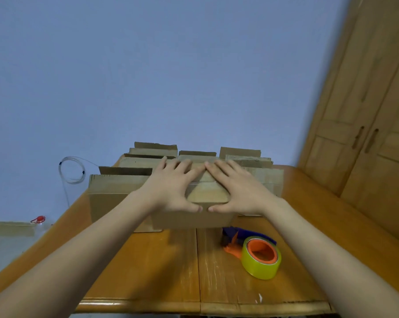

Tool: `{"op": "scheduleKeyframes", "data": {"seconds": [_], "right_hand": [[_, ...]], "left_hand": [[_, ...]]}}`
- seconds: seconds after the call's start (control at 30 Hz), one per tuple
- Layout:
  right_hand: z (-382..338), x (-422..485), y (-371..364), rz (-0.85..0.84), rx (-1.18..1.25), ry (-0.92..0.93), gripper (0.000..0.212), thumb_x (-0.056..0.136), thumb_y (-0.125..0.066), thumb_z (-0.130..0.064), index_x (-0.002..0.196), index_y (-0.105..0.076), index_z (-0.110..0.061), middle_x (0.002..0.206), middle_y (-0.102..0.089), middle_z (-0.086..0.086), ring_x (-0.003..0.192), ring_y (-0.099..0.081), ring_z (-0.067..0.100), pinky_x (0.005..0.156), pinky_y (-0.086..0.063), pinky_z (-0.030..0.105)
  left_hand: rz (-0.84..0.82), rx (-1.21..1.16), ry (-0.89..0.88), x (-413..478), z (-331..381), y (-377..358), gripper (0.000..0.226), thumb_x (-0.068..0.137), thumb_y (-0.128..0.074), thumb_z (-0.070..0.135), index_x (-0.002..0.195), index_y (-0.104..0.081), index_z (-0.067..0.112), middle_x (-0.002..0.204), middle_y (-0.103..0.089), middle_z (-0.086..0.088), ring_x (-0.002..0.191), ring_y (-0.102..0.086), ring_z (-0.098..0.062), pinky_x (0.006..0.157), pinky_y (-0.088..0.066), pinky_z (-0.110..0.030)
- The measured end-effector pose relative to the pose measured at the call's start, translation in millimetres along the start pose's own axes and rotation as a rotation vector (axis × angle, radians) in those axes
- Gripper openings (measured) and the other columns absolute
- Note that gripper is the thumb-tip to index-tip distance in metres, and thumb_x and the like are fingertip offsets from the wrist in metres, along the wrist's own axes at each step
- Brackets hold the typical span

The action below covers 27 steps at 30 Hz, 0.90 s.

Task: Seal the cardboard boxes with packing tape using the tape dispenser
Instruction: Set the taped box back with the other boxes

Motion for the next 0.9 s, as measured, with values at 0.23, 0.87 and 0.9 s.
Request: {"op": "scheduleKeyframes", "data": {"seconds": [0.23,0.87,0.9], "right_hand": [[57.2,14.7,10.4,-0.034,0.1,-0.073,0.105,0.075,-0.061,-0.068,0.152,-0.002,-0.028,0.159,-0.006,-0.006,0.145,-0.002,0.018,0.118,-0.015,0.042],[87.5,79.2,-80.2,-0.235,0.325,-0.11,0.105,0.075,-0.072,-0.055,0.153,-0.01,-0.023,0.157,-0.012,-0.004,0.144,-0.009,0.017,0.117,-0.018,0.041],[87.5,82.0,-86.1,-0.246,0.32,-0.103,0.105,0.075,-0.071,-0.055,0.153,-0.009,-0.022,0.158,-0.011,-0.004,0.144,-0.009,0.017,0.117,-0.018,0.04]], "left_hand": [[-0.012,-0.133,-0.029,59.6,10.0,10.0,0.105,0.065,-0.052,0.08,0.152,-0.013,0.035,0.152,-0.031,-0.001,0.136,-0.03,-0.026,0.111,-0.02,-0.042],[-0.263,-0.197,0.035,116.3,-28.2,-90.1,0.101,0.073,-0.062,0.071,0.153,-0.011,0.036,0.157,-0.023,-0.002,0.141,-0.023,-0.029,0.116,-0.018,-0.051],[-0.28,-0.188,0.036,117.4,-28.8,-97.2,0.101,0.074,-0.061,0.071,0.153,-0.009,0.035,0.158,-0.022,-0.003,0.142,-0.021,-0.03,0.117,-0.015,-0.053]]}}
Point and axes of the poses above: each hand's wrist, its own x-axis towards the middle knuckle, its own y-axis out of the back of the hand, z = x × y, the point moved 7 cm from there along x, towards the middle knuckle
